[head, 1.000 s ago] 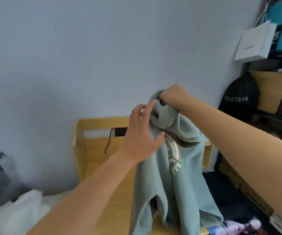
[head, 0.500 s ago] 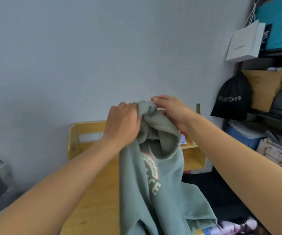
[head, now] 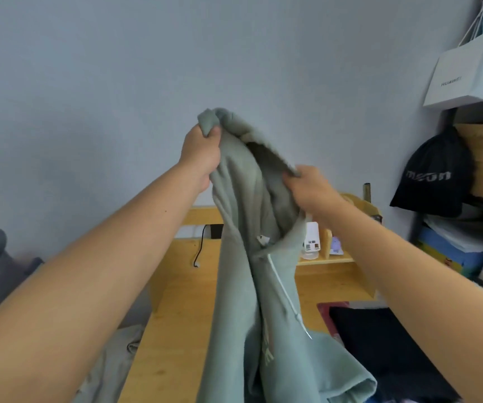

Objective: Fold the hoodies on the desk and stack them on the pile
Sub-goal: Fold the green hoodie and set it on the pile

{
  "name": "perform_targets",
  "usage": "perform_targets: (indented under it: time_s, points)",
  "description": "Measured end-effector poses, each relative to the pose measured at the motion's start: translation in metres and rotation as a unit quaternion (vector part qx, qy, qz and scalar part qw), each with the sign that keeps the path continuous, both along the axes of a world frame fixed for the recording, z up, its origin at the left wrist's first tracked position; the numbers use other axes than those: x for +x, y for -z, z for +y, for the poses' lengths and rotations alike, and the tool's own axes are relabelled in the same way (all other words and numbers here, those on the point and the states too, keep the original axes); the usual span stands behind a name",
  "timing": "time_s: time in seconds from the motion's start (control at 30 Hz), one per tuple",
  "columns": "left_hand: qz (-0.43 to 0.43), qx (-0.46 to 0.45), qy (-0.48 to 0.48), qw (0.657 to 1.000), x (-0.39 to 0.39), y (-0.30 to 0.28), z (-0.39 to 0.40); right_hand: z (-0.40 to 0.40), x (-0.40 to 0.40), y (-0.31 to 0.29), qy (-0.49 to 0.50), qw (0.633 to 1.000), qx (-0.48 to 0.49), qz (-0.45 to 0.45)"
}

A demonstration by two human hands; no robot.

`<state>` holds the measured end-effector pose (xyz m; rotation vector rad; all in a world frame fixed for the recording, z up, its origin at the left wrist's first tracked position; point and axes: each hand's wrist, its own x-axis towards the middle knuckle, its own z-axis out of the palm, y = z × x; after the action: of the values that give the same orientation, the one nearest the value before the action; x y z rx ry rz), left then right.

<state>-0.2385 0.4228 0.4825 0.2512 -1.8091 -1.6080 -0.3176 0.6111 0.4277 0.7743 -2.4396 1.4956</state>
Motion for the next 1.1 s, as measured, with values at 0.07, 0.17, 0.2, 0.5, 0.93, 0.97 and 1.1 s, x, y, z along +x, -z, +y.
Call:
perform_targets:
  time_s: [0.07,0.17,0.2,0.5,0.93,0.97,1.1]
  points:
    - [-0.02,0.074,0.034,0.996,0.005,0.015,-0.008,-0.001,-0.005,-0.02,0.003,0.995,-0.07,-0.074]
    - [-0.08,0.04,0.12,0.989,0.019,0.06,0.01,-0.004,-0.005,-0.035,-0.03,0.97,-0.172,-0.168]
    - [-0.118,0.003,0.118,0.986,0.024,0.081,0.019,-0.006,-0.001,-0.037,-0.035,0.962,-0.2,-0.182]
    - [-0.179,-0.019,0.136,0.974,0.08,0.204,0.106,-0.018,0.011,-0.047,-0.005,0.898,-0.352,-0.263]
    - [-0.092,-0.228,-0.298,0.922,0.049,0.227,0.051,-0.019,0.021,-0.06,0.017,0.846,-0.456,-0.275]
    - [-0.088,-0.192,-0.31,0.927,0.055,0.221,0.029,-0.012,0.014,-0.059,0.026,0.847,-0.459,-0.266]
    - [-0.212,-0.157,-0.284,0.922,0.069,0.181,-0.034,-0.007,0.012,-0.053,-0.016,0.826,-0.491,-0.275]
